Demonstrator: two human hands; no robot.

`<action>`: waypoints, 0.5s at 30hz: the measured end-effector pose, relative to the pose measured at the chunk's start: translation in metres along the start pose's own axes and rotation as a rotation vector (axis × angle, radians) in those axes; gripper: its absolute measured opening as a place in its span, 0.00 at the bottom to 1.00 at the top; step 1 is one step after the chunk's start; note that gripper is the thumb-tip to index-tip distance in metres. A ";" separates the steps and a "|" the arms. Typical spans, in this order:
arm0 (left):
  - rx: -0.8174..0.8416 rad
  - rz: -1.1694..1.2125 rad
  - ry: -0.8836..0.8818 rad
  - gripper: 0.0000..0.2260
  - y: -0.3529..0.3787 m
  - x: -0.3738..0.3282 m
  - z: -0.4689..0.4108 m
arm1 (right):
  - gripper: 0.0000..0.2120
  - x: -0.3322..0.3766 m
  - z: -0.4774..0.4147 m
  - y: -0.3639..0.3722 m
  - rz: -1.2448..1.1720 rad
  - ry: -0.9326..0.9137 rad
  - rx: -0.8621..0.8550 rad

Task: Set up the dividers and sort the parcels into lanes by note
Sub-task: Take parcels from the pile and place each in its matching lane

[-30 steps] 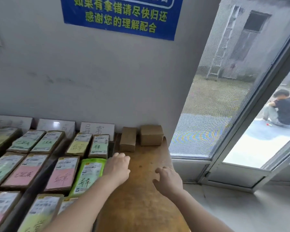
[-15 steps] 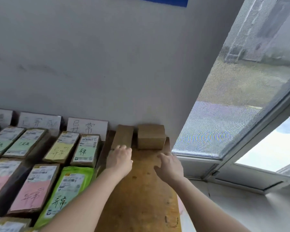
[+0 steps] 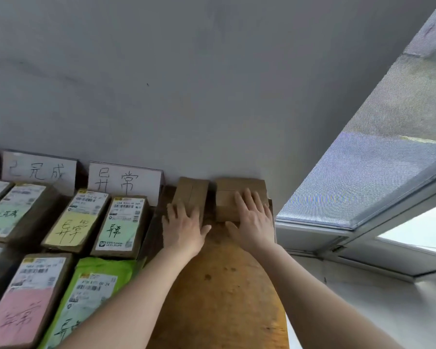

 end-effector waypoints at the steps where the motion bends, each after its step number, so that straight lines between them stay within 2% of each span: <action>1: -0.012 0.014 -0.010 0.29 0.001 0.001 -0.001 | 0.36 0.000 -0.001 0.003 0.015 0.008 -0.005; 3: -0.037 0.044 -0.024 0.27 0.000 0.003 -0.003 | 0.33 0.000 0.003 0.004 -0.001 0.038 -0.079; 5: -0.064 0.061 -0.035 0.26 -0.001 0.003 -0.002 | 0.30 -0.001 0.016 -0.005 -0.039 0.083 -0.246; 8: -0.067 0.088 -0.058 0.28 0.004 0.004 0.006 | 0.30 -0.007 0.036 -0.012 -0.099 0.168 -0.424; 12: -0.049 0.097 -0.044 0.32 0.013 0.006 0.021 | 0.34 -0.015 0.026 0.002 -0.235 0.317 -0.118; 15: -0.033 0.092 -0.022 0.32 0.011 0.007 0.025 | 0.34 -0.012 0.015 0.004 -0.229 0.335 -0.003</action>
Point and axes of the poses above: each hand's wrist, its own z-axis away from the middle knuckle, its own y-axis out of the palm, x = y × z, the point moved 10 cm from there along -z, towards the middle knuckle, and after that the axes turned 6 degrees about z, right-handed, at the moved point
